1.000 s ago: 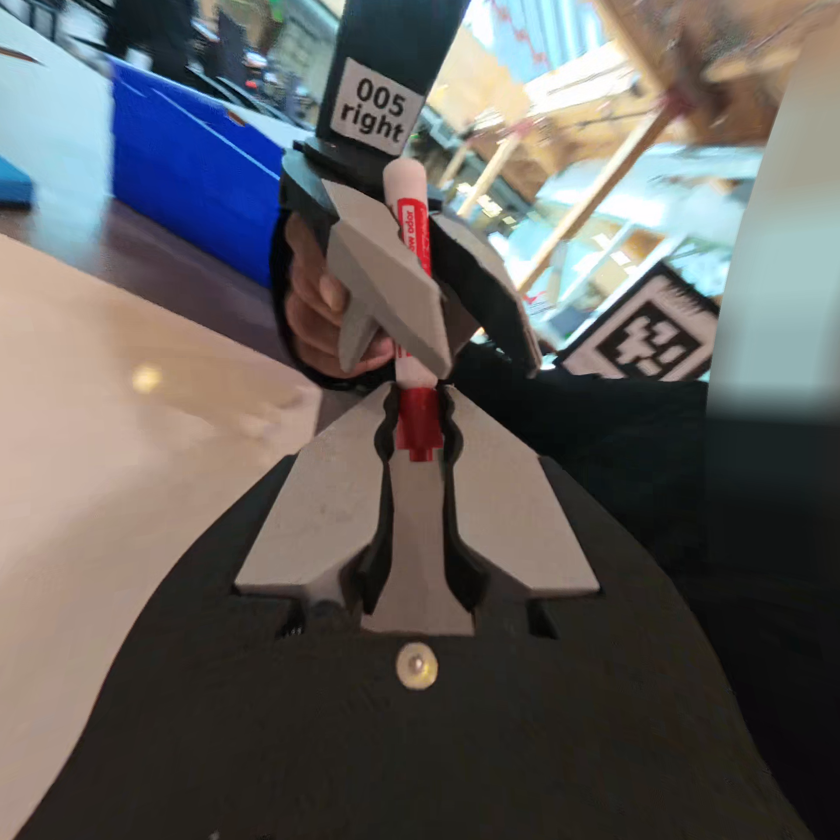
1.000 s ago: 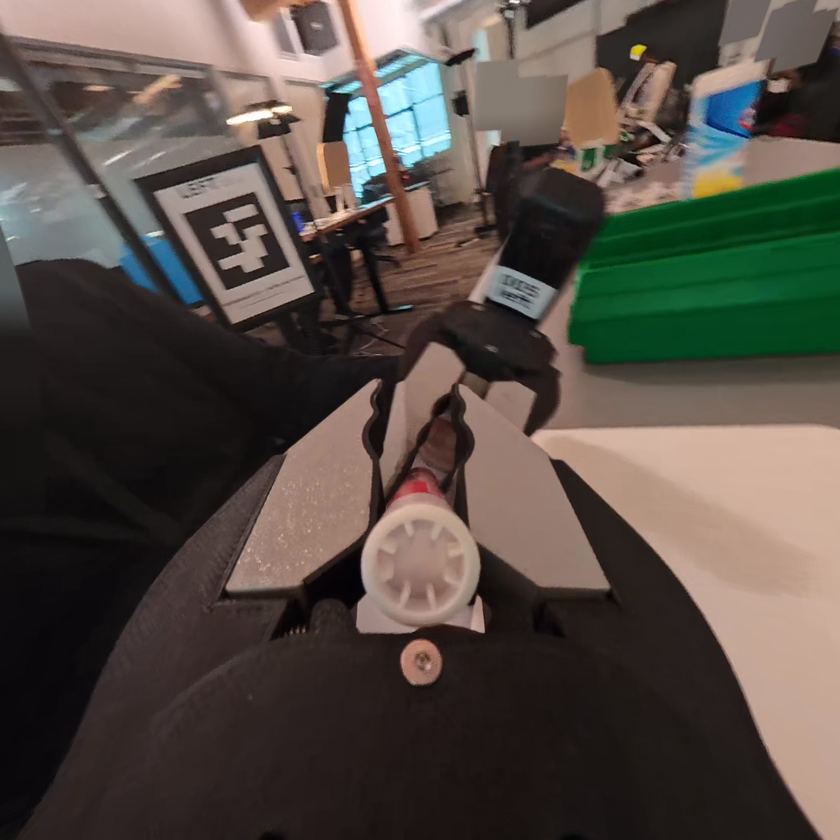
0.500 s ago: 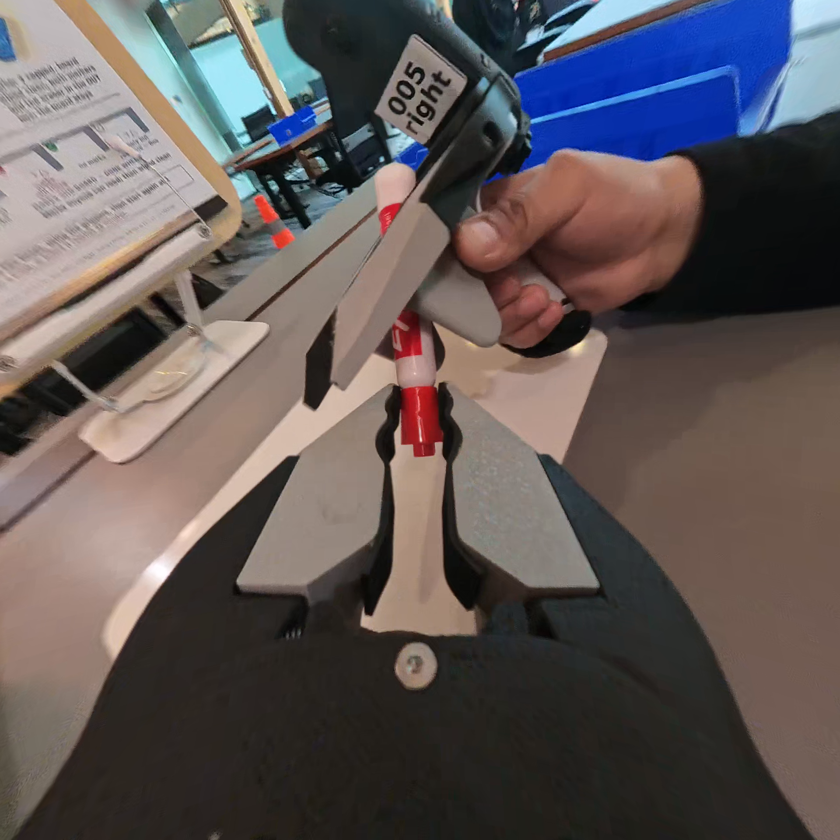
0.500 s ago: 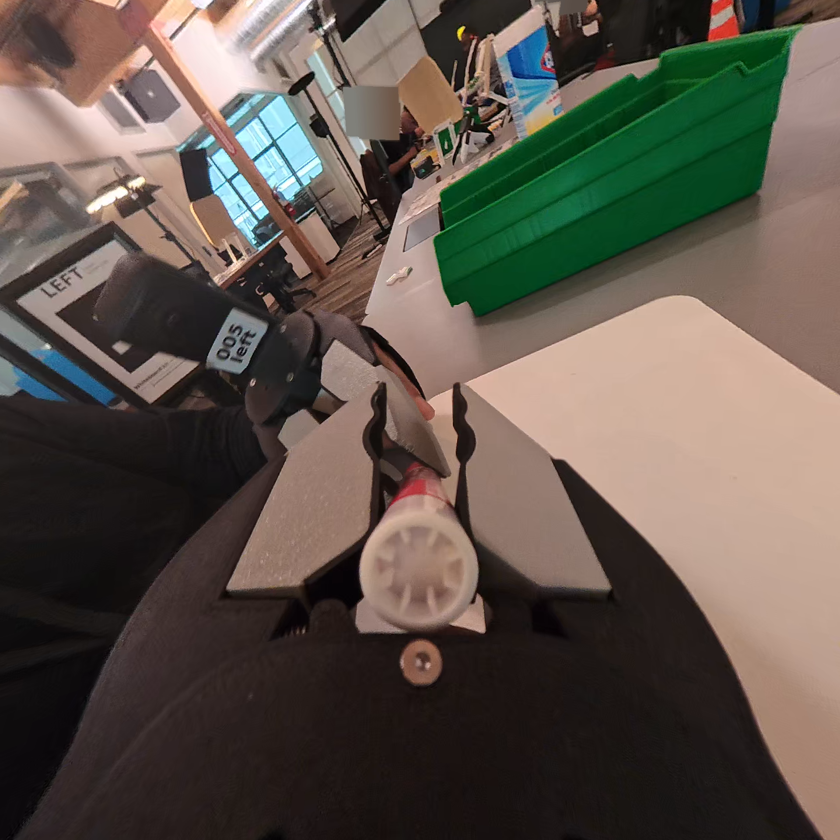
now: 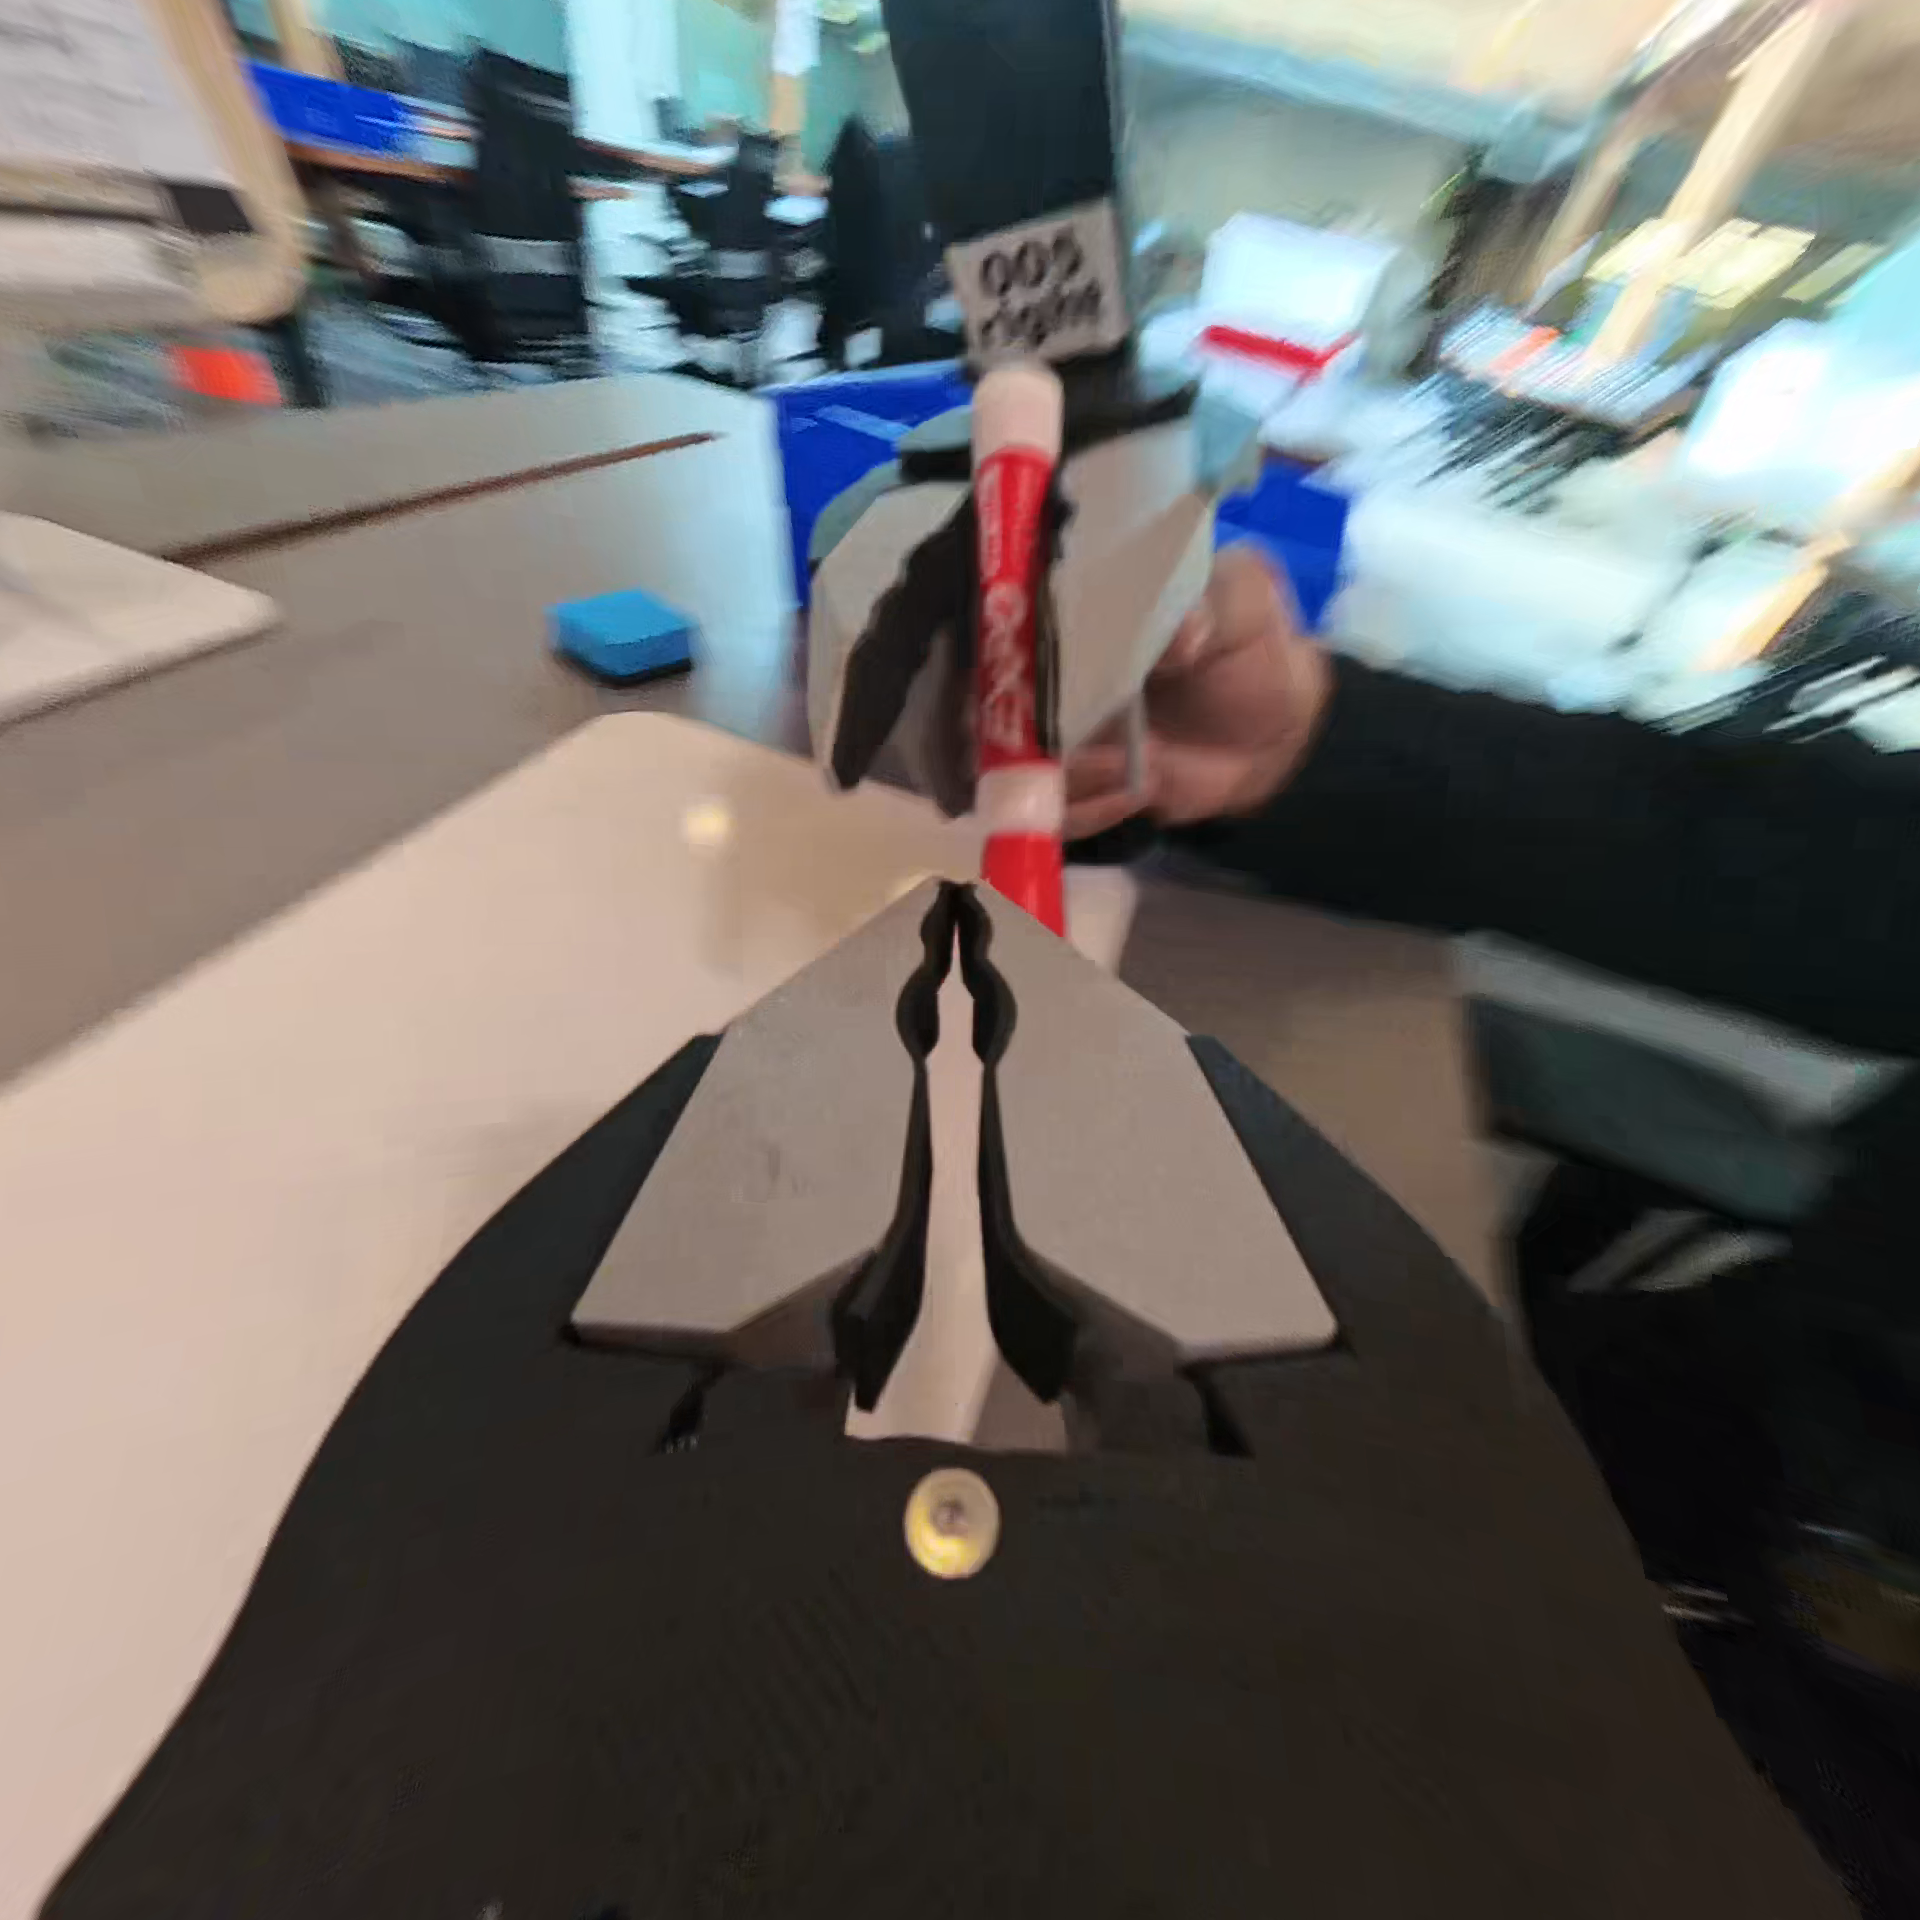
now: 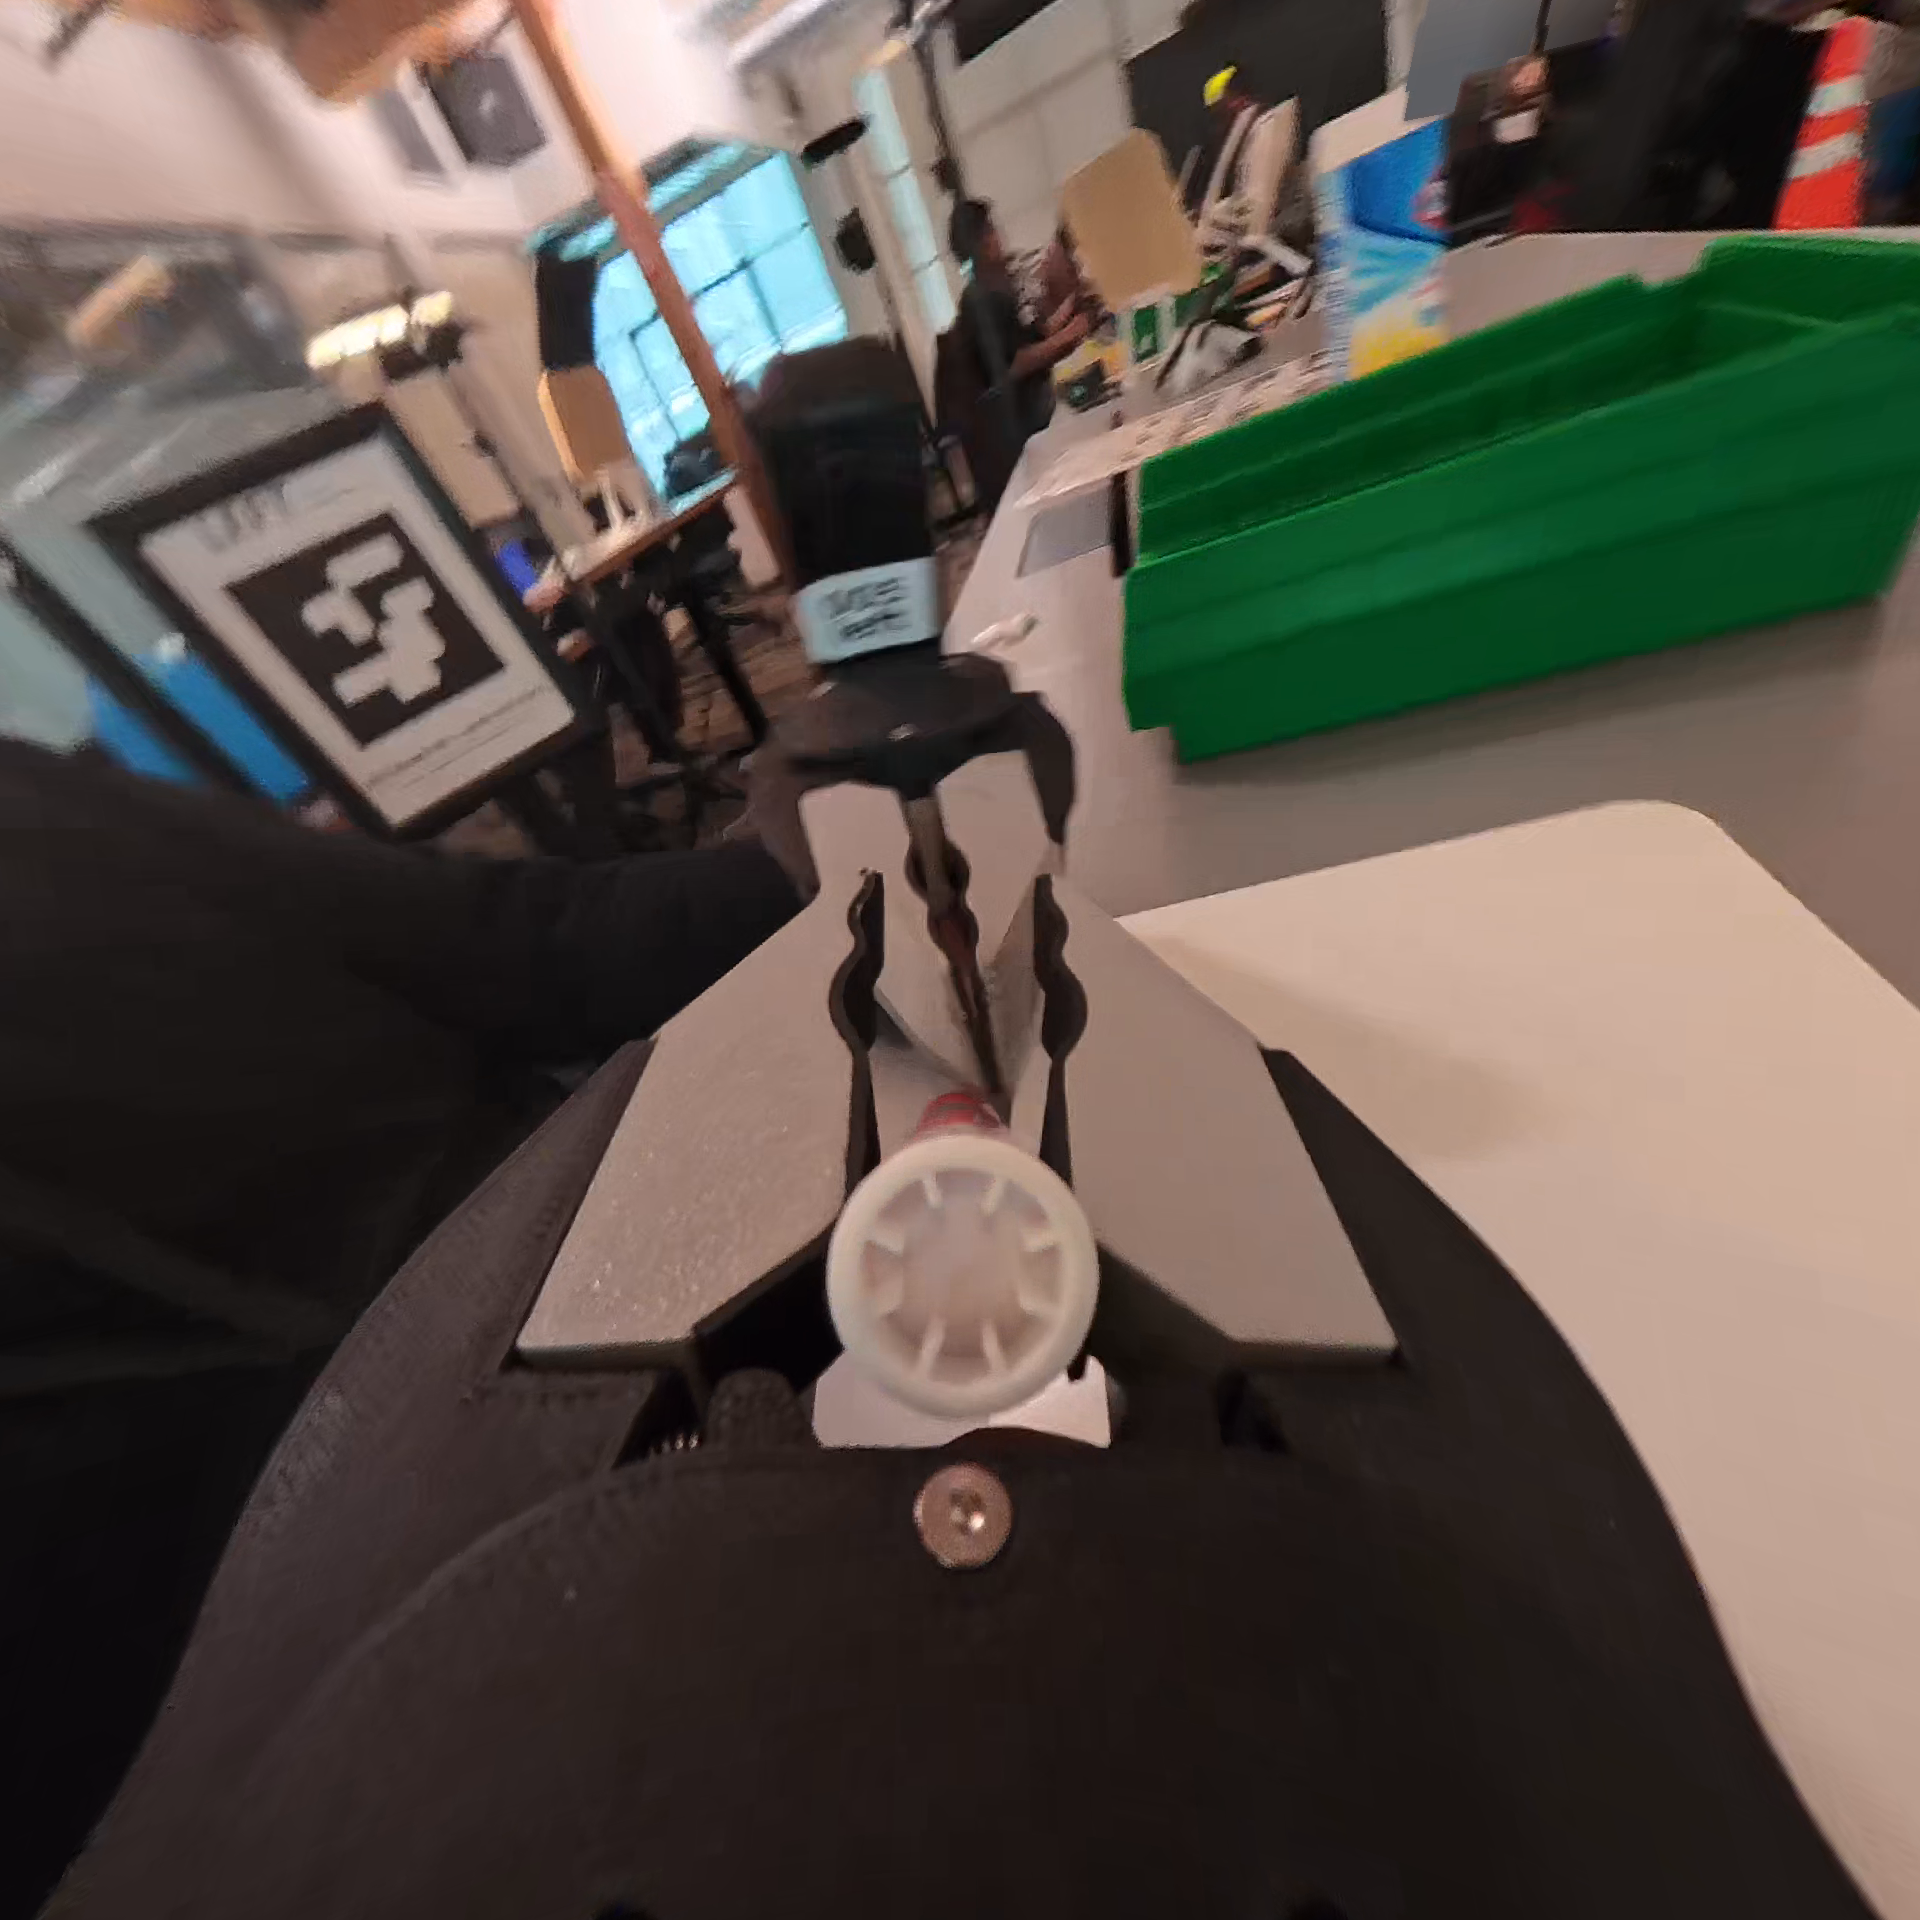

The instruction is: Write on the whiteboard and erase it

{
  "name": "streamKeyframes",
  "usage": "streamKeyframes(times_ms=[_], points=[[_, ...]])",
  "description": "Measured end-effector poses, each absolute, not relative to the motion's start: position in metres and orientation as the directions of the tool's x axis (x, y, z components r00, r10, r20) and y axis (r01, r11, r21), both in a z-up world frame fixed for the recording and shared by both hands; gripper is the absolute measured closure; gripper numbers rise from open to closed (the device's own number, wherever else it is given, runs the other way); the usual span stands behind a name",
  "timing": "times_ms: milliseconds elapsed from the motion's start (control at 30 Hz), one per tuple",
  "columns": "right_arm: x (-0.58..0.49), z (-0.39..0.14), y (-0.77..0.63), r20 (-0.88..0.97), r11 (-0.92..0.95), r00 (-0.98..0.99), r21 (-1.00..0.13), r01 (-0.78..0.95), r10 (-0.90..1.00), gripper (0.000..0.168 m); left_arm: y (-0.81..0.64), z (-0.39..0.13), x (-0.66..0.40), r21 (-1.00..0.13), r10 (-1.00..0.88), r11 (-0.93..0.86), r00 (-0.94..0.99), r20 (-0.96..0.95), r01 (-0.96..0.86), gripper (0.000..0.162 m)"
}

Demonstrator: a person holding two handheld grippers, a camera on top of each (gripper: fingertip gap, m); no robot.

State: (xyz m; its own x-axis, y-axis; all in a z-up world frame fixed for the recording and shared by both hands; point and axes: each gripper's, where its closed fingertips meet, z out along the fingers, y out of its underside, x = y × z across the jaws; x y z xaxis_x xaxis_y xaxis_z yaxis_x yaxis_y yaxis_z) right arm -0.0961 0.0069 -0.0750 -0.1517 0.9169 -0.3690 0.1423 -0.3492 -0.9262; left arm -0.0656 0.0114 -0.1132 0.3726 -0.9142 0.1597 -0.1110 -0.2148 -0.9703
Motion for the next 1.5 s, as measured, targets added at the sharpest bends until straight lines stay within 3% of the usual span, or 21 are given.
streamKeyframes(times_ms=[67, 400, 467, 667, 800, 1000, 1167, 1233, 1300, 1400, 1433, 1500], points=[[-0.089, -0.067, 0.018, -0.446, -0.439, -0.158, -0.895, 0.076, 0.881, 0.142, 0.014, -0.123, -0.063, -0.972, -0.903, -0.120, 0.430, 0.022, -0.203, 0.162], [-0.088, -0.077, 0.029, -0.323, -0.317, -0.028, -0.940, 0.123, 0.946, 0.141, 0.023, -0.125, -0.068, -0.941, -0.866, -0.325, 0.430, 0.256, -0.093, 0.149], [-0.086, -0.077, 0.036, -0.298, -0.298, 0.021, -0.947, 0.118, 0.954, 0.141, 0.016, -0.125, -0.063, -0.940, -0.885, -0.324, 0.385, 0.261, -0.108, 0.122], [-0.093, -0.081, 0.015, -0.299, -0.282, -0.079, -0.944, 0.172, 0.951, 0.141, 0.015, -0.129, -0.057, -0.961, -0.898, -0.213, 0.422, 0.121, -0.177, 0.122], [-0.110, -0.088, 0.007, -0.272, -0.257, -0.063, -0.949, 0.185, 0.960, 0.141, 0.007, -0.133, -0.051, -0.960, -0.920, -0.155, 0.388, 0.055, -0.232, 0.145], [-0.111, -0.093, -0.002, -0.257, -0.229, -0.108, -0.949, 0.218, 0.960, 0.141, -0.002, -0.141, -0.048, -0.942, -0.940, -0.166, 0.336, 0.062, -0.291, 0.145], [-0.103, -0.060, -0.053, -0.158, -0.126, -0.382, -0.986, 0.108, 0.910, 0.142, -0.055, -0.103, -0.043, -0.895, -0.892, -0.430, -0.095, 0.441, -0.117, 0.146], [-0.101, -0.053, -0.060, -0.133, -0.108, -0.409, -0.991, 0.084, 0.903, 0.141, -0.058, -0.096, -0.045, -0.879, -0.866, -0.469, -0.153, 0.477, -0.087, 0.146], [-0.104, -0.057, -0.047, -0.164, -0.134, -0.343, -0.985, 0.110, 0.925, 0.141, -0.041, -0.106, -0.044, -0.915, -0.920, -0.390, -0.006, 0.393, -0.100, 0.146], [-0.108, -0.085, 0.007, -0.307, -0.290, -0.069, -0.938, 0.190, 0.949, 0.142, 0.014, -0.124, -0.057, -0.964, -0.895, -0.056, 0.440, -0.066, -0.258, 0.146], [-0.108, -0.090, 0.015, -0.392, -0.377, -0.050, -0.908, 0.183, 0.919, 0.142, 0.019, -0.128, -0.058, -0.941, -0.852, 0.026, 0.484, -0.198, -0.339, 0.146], [-0.107, -0.096, 0.020, -0.451, -0.437, -0.045, -0.881, 0.178, 0.891, 0.142, 0.020, -0.139, -0.054, -0.913, -0.837, 0.036, 0.487, -0.250, -0.407, 0.145]])
